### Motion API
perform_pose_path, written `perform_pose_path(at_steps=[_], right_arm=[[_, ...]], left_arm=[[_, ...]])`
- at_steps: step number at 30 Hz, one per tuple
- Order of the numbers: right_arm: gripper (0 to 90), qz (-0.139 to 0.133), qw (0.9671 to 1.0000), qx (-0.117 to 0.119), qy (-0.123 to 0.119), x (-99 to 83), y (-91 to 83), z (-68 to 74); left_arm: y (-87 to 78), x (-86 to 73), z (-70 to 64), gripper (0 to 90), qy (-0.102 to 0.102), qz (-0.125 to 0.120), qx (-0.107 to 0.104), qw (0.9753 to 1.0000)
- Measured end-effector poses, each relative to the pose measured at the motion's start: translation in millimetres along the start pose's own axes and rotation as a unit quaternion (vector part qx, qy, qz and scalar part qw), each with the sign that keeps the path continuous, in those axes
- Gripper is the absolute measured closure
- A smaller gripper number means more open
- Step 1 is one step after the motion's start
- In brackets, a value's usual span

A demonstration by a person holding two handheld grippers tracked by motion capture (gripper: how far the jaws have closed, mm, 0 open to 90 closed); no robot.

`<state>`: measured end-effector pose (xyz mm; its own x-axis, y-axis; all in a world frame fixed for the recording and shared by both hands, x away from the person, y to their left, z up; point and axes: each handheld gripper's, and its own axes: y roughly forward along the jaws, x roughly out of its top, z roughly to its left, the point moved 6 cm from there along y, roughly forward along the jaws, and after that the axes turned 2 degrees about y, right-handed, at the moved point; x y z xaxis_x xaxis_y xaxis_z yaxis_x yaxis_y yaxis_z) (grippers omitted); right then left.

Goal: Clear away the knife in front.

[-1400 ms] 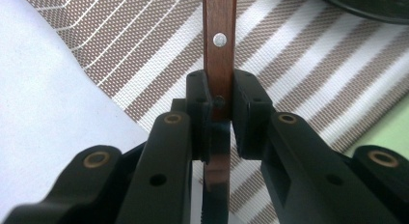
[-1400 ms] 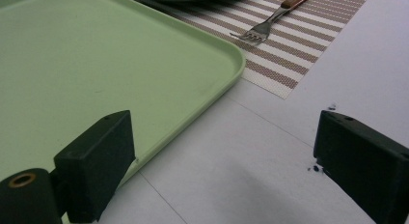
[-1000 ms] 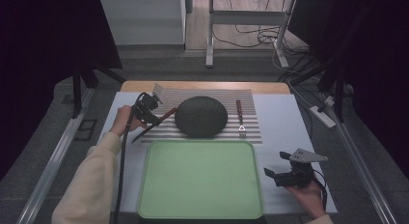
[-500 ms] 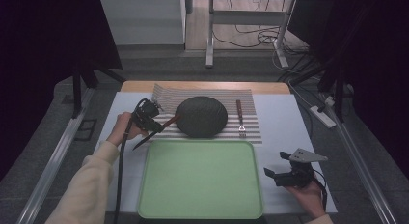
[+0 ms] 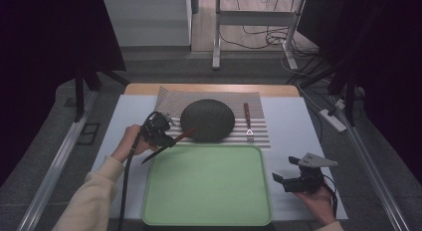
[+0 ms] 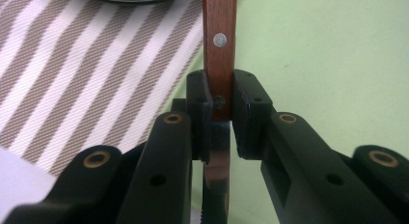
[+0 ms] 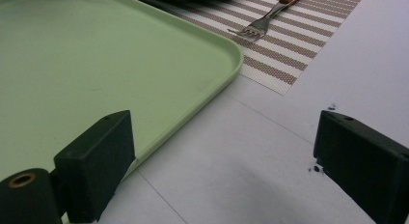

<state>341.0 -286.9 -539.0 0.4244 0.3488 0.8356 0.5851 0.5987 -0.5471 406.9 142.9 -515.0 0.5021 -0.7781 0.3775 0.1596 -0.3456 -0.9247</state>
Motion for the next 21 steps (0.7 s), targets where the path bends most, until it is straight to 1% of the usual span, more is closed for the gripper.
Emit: perform_pose_path(at_steps=[8,11,18,21], right_arm=[[7.4,0.001,1.0000,-0.001,0.000,-0.1,0.1,0.0],[7.4,0.001,1.0000,-0.001,0.000,-0.2,0.1,0.0],[7.4,0.000,1.0000,-0.002,0.000,-0.2,0.4,-0.1],[7.4,0.001,1.0000,-0.001,0.000,-0.4,0.3,0.0]], left_arm=[[7.3,0.0,-18.4,77.6,0.012,-0.003,-0.015,0.9998],[8.9,0.4,-26.9,77.6,0.020,-0.003,-0.021,0.9996],[9.4,5.1,-50.9,77.6,0.044,-0.003,-0.033,0.9985],[12.4,6.9,-62.2,77.6,0.054,-0.003,-0.039,0.9978]])
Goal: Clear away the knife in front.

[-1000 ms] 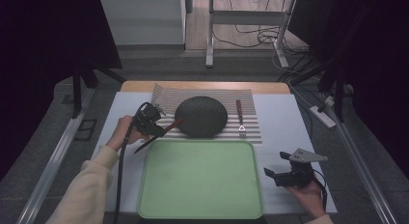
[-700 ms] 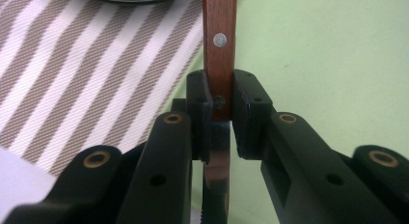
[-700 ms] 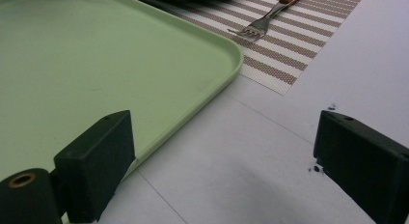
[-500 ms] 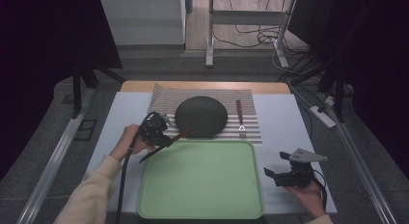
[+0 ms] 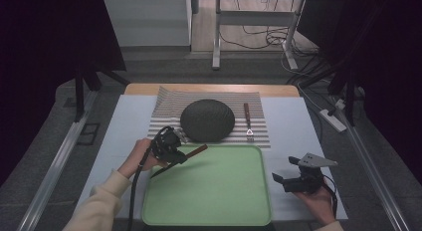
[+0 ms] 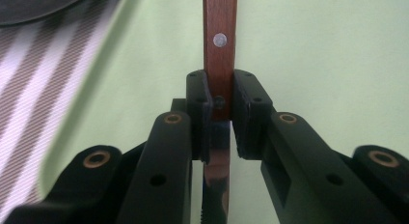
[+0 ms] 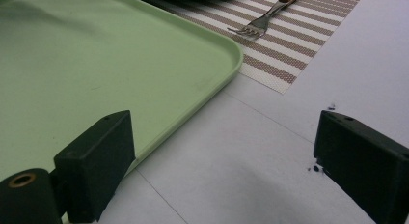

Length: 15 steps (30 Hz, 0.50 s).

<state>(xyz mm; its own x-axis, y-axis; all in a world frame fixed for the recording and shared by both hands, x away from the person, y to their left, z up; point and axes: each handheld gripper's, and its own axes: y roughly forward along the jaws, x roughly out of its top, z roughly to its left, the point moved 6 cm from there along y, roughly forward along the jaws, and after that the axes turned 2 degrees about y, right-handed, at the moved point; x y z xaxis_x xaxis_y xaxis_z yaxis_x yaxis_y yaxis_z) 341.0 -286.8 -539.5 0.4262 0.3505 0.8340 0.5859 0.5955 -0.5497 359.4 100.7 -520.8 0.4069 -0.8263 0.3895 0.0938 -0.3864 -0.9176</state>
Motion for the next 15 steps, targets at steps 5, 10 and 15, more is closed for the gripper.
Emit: perform_pose_path(at_steps=[5,10,15], right_arm=[[7.4,0.000,1.0000,-0.001,0.000,-0.1,0.2,0.0],[7.4,0.001,1.0000,0.000,0.001,-0.4,0.3,0.0],[7.3,0.002,1.0000,0.001,0.001,-0.6,0.7,0.1]], left_arm=[[8.5,2.4,-11.9,77.6,0.011,0.002,-0.009,0.9999],[17.4,0.7,-17.1,77.6,0.009,0.004,-0.018,0.9998],[23.7,-3.5,-22.4,77.6,0.007,0.006,-0.024,0.9997]])
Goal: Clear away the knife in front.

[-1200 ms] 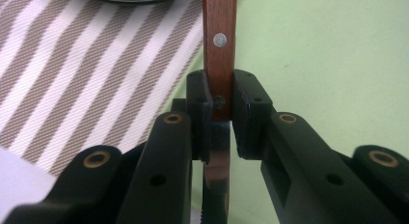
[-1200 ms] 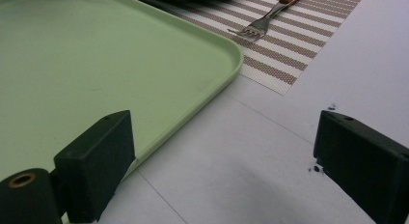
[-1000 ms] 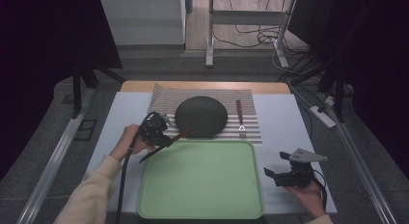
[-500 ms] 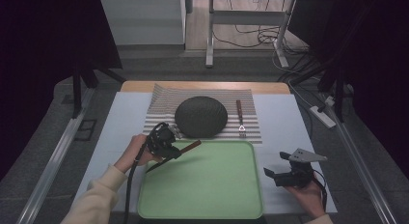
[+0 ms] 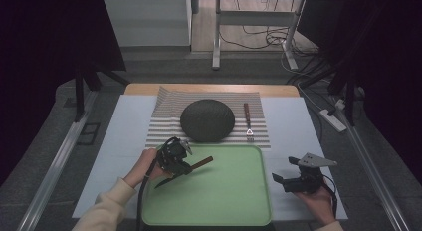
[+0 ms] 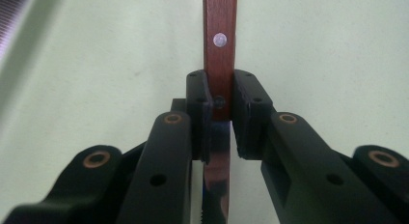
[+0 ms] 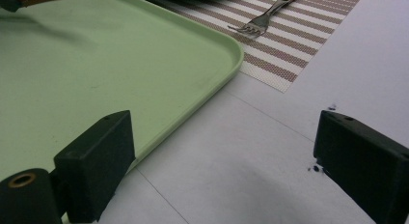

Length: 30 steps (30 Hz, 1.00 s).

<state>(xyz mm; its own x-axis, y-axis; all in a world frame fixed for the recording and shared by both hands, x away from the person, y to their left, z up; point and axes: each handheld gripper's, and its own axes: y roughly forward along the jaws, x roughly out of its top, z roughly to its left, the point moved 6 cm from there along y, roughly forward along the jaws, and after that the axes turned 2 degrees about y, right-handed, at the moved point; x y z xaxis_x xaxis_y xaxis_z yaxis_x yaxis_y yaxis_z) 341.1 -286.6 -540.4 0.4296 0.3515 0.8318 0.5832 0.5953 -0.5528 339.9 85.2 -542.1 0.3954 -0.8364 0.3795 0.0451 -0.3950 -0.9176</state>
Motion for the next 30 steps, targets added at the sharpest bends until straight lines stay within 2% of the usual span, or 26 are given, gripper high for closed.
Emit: perform_pose_path(at_steps=[7,12,19,27,28,30], right_arm=[[7.4,0.001,1.0000,0.000,0.000,-0.2,0.3,0.0],[7.4,0.001,1.0000,0.000,0.001,-0.2,0.3,0.0],[7.4,0.002,1.0000,-0.001,0.001,-0.4,0.2,-0.3],[7.4,0.003,1.0000,-0.001,0.000,-0.6,0.3,-0.1],[7.4,0.003,1.0000,-0.002,0.000,-0.6,0.3,-0.2],[7.4,0.003,1.0000,-0.002,0.000,-0.6,0.3,-0.2]], left_arm=[[9.1,-5.3,-17.4,77.5,0.008,0.005,-0.009,0.9999],[13.9,-7.2,-24.7,77.4,0.014,0.011,-0.016,0.9997],[18.4,-10.2,-27.1,77.3,0.014,0.017,-0.017,0.9996],[16.4,-10.9,-25.8,76.2,0.012,0.008,-0.010,0.9998],[15.5,-10.3,-25.2,73.6,0.012,0.001,-0.007,0.9999],[12.9,-8.8,-23.2,56.1,0.007,-0.006,0.002,1.0000]])
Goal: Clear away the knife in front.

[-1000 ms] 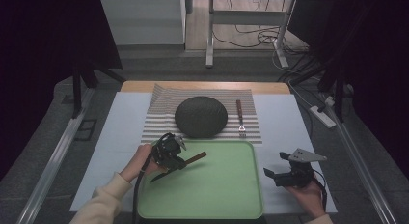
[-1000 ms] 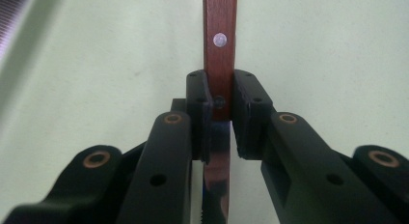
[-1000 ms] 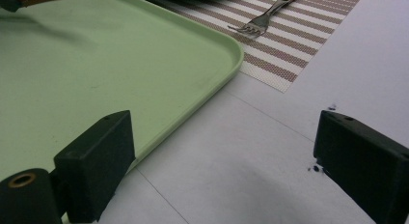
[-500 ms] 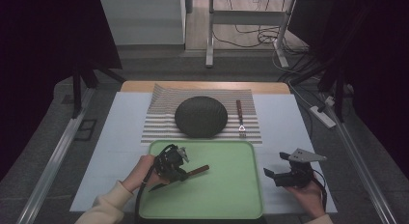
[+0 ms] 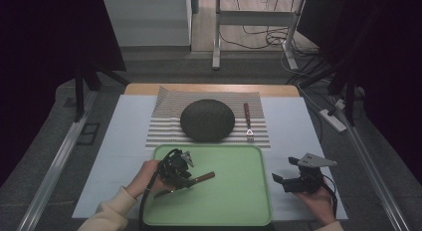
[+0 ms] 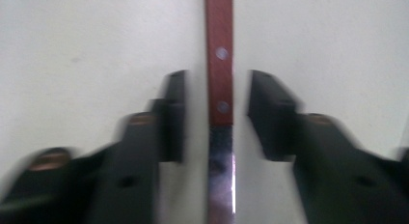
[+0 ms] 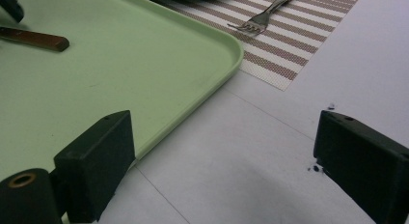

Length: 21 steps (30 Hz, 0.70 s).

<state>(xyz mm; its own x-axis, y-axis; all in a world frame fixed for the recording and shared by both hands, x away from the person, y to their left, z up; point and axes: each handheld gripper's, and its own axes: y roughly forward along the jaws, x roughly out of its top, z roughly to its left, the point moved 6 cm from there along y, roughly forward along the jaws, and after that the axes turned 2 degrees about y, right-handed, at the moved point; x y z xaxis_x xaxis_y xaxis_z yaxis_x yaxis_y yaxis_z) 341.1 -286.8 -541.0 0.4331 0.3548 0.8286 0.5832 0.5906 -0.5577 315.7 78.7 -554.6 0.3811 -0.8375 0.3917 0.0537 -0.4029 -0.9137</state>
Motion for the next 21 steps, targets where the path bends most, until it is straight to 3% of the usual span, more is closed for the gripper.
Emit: perform_pose_path(at_steps=[5,8,12,21], right_arm=[[7.4,-0.001,1.0000,0.001,0.000,0.1,0.0,0.1],[7.4,0.000,1.0000,0.000,0.000,0.2,0.1,0.0],[7.4,-0.001,1.0000,0.001,0.000,0.4,0.0,0.2],[7.4,0.002,1.0000,-0.002,-0.001,0.0,0.2,-0.2]], left_arm=[[-7.8,5.9,1.5,51.2,-0.004,-0.043,0.016,0.9989],[-8.6,11.4,-0.8,66.3,0.003,-0.054,0.015,0.9984],[-3.9,21.9,-5.3,86.8,0.025,-0.048,0.001,0.9986],[18.6,51.2,-12.2,88.6,0.065,-0.030,-0.026,0.9971]])
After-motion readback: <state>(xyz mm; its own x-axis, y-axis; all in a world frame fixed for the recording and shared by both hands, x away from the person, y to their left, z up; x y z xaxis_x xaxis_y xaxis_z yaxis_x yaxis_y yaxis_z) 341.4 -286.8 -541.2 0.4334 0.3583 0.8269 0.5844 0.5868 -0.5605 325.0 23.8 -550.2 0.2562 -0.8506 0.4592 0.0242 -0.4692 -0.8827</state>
